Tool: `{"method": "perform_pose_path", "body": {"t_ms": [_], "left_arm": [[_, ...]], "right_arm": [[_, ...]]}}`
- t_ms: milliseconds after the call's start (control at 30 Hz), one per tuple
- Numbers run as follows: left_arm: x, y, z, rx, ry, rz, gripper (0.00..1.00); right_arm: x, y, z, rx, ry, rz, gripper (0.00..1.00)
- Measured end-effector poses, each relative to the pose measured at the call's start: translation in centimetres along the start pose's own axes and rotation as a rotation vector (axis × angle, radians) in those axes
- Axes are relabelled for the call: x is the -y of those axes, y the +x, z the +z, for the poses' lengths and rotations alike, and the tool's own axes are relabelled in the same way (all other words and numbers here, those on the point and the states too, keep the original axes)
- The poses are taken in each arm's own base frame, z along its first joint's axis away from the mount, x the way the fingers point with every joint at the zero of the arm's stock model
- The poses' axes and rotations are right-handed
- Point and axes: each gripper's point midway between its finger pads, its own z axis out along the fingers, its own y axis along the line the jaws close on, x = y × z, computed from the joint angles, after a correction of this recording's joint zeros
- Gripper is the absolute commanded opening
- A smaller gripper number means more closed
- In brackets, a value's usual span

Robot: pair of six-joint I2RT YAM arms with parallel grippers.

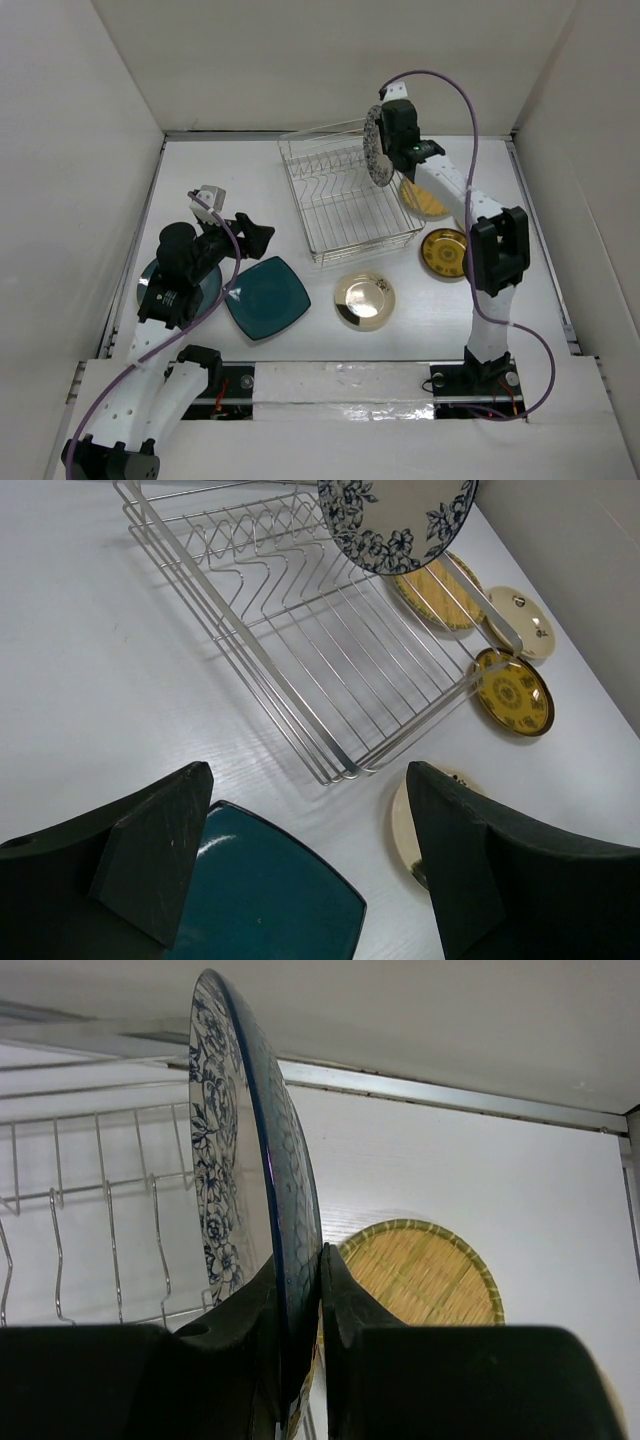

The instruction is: Load the plates into the dish rack

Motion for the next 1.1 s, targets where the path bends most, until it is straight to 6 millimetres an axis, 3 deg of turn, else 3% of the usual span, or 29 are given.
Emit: {"method": "perform_pose_path", "body": {"t_ms": [133,200,367,433,467,533,567,600,667,700,733,800,867,967,1000,1100], "left_arm": [[-0.2,0.0,0.0,0.003,-0.009,0.000,0.74],[-0.2,-0.1,0.0,0.006,-0.014,0.001,0.74],[-0.3,-0.2,0.0,0.010,-0.021,0.001,0.71],[-0.4,-0.3,-0.1,0.013,-0.023,0.001,0.63],[-0.4,-0.3,-0.1,0.015,-0.025,0.002,0.50],[-0.3,-0.5,-0.2,0.023,-0.024,0.003,0.34],[-0.3,-0.6,-0.3,0.028,-0.024,0.005,0.19],[-0.2,-0.7,-0.4,0.032,-0.023,0.005,0.13],[-0.2,-0.9,-0.6,0.042,-0.025,0.010,0.00],[-0.2,-1.0,-0.7,0.047,-0.026,0.010,0.00],[-0.2,-1.1,-0.8,0.053,-0.028,0.013,0.00],[0.0,-1.5,-1.1,0.069,-0.029,0.016,0.00],[0.1,-1.8,-1.3,0.084,-0.028,0.021,0.00],[0.2,-2.1,-1.7,0.101,-0.028,0.024,0.00],[0.2,-2.2,-1.7,0.105,-0.028,0.025,0.00],[0.2,-2.4,-1.9,0.113,-0.032,0.026,0.00]], "right_arm": [[-1.8,2.1,0.3,-0.034,0.020,-0.070,0.17],[-2.1,1.8,0.4,-0.016,0.030,-0.068,0.21],[-2.2,1.3,0.2,-0.001,0.029,-0.035,0.62],[-2.1,0.7,-0.2,0.010,0.025,-0.019,0.74],[-1.9,0.3,-0.6,0.016,0.020,-0.003,0.76],[-1.6,-1.2,-1.9,0.037,0.002,0.039,0.80],[-1.4,-2.1,-3.1,0.056,-0.015,0.072,0.80],[-1.3,-3.1,-4.5,0.078,-0.039,0.106,0.80],[-1.2,-4.8,-8.6,0.138,-0.104,0.179,0.65],[-1.4,-5.2,-10.9,0.166,-0.144,0.209,0.53],[-1.8,-5.5,-13.5,0.195,-0.186,0.241,0.20],[-4.1,-6.0,-19.2,0.260,-0.325,0.309,0.00],[-7.8,-4.7,-24.6,0.283,-0.508,0.363,0.00],[-14.3,1.4,-30.4,0.194,-0.770,0.398,0.00],[-16.0,3.9,-31.6,0.144,-0.828,0.405,0.00],[-20.2,12.8,-33.0,-0.054,-0.899,0.390,0.19]]}}
